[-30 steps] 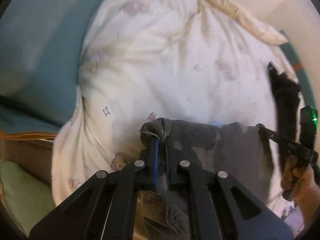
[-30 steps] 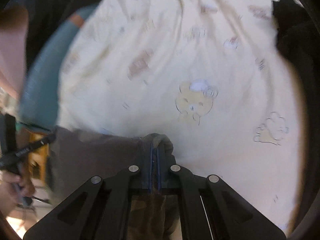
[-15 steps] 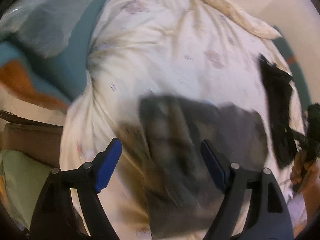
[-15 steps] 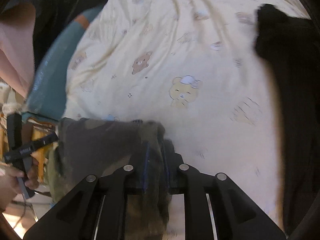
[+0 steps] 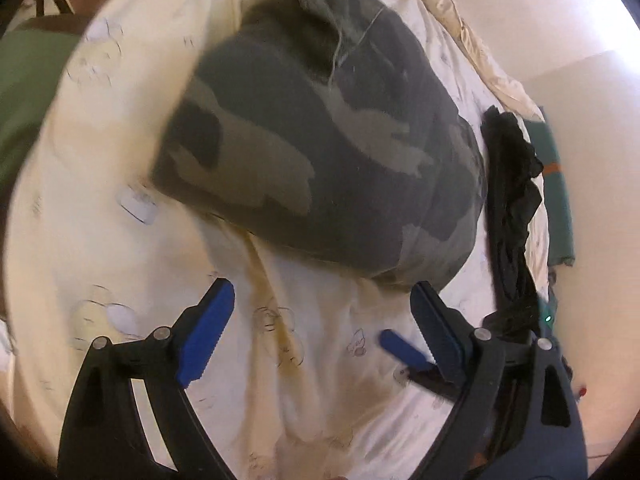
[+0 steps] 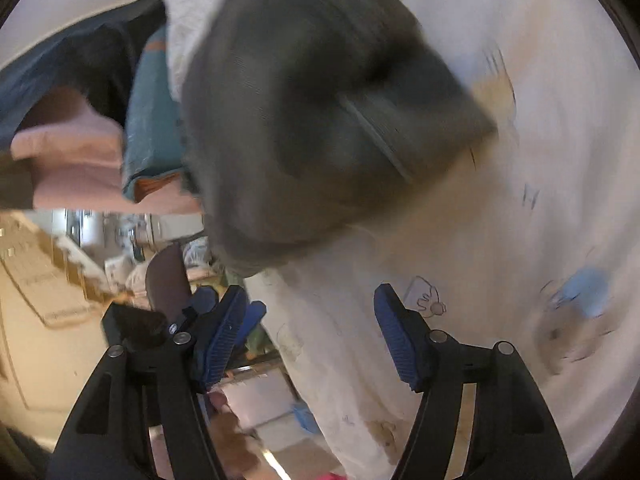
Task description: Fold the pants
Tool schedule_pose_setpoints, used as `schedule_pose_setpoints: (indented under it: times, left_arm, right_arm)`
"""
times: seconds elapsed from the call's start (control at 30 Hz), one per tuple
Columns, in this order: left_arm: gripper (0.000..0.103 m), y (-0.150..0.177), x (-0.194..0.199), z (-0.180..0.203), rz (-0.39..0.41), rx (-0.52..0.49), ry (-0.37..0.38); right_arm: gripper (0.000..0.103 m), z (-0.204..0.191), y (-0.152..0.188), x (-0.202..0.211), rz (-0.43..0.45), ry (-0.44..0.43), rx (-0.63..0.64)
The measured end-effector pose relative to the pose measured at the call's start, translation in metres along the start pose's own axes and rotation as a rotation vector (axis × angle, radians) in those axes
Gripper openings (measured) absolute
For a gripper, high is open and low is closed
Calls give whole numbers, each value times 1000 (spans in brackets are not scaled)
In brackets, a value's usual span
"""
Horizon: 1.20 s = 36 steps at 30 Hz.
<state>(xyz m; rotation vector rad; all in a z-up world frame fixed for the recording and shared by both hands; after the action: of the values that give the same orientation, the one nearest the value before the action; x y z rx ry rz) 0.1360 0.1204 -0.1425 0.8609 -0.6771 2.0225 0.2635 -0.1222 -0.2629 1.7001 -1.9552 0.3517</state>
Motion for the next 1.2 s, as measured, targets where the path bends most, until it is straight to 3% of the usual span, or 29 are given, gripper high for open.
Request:
schedule_pose_setpoints:
  times: [0.07, 0.13, 0.2, 0.3, 0.4, 0.47, 0.57, 0.63, 0.83, 0.93, 1.03, 1.13, 1.17, 1.2]
  left_arm:
    - [87, -5, -8, -5, 22, 46, 51]
    - [87, -10, -16, -14, 28, 65, 61]
    - [87, -17, -28, -25, -5, 114, 127]
    - [89, -35, -28, -43, 11, 134, 146]
    - [89, -49, -18, -55, 40, 182, 166]
    - [87, -58, -5, -66, 100, 224, 163]
    - [87, -68, 7, -80, 162, 248, 154]
    - [87, -70, 2, -76, 145, 240, 158]
    - [91, -66, -1, -61, 170, 227, 145]
    - [91, -64, 0, -74, 165, 274, 169]
    - [90, -64, 2, -78, 149, 246, 158]
    - [75, -70, 1, -81, 145, 245, 137]
    - [61, -72, -1, -76, 143, 241, 135]
    - [41, -73, 1, -74, 138, 222, 118]
  right_arm:
    - [70, -4, -4, -11, 31, -78, 22]
    - [70, -2, -14, -23, 39, -103, 0]
    - [74, 3, -24, -31, 50, -107, -27]
    - [76, 16, -40, -38, 54, -110, -67]
    - [77, 22, -49, -20, 112, -141, -82]
    - [78, 26, -56, -3, 160, -163, -93]
    - [90, 34, -63, 17, 238, -182, -128]
    - [94, 41, -70, 28, 321, -197, -175]
    - [96, 16, -71, -1, 270, -197, -143]
    - [96, 23, -65, 9, 280, -194, -172]
    - [97, 30, -62, 12, 288, -202, -197]
    - [100, 28, -72, 4, 275, -172, -185]
    - [95, 24, -77, 0, 271, -145, -178]
    - [76, 21, -82, 0, 273, -115, -164]
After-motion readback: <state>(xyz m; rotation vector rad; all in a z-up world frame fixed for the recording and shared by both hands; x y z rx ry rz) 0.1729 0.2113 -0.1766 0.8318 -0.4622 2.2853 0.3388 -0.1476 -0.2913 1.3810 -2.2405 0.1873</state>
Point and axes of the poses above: each gripper's, at about its wrist camera, not at the fingertips, and x roughly against the way its jaws point, z to its right, y to its underside, the point moved 4 cm from there along -x, roughly the way its jaws point, and after that the axes turned 5 degrees about y, right-handed, at the moved point
